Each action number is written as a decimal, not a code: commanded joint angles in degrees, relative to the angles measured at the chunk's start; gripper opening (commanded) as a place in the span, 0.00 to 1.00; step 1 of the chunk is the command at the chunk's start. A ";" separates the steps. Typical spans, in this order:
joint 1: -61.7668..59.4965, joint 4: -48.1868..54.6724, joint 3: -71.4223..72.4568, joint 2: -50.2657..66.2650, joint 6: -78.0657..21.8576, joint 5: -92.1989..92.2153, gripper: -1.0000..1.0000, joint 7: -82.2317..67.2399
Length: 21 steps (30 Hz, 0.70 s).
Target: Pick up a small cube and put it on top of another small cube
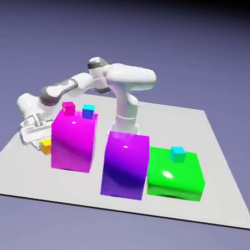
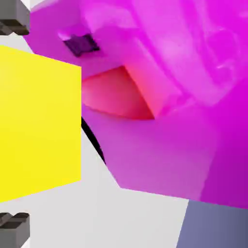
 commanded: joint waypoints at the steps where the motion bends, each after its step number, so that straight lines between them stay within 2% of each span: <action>1: -0.50 0.60 2.07 0.73 -1.88 1.75 0.00 -0.14; 4: -2.26 2.98 8.30 3.14 -6.16 6.32 0.00 0.62; 15: 19.12 8.99 29.63 21.66 -33.41 28.29 0.00 -9.19; 21: 31.57 9.06 35.41 28.63 -46.49 36.96 0.00 -16.89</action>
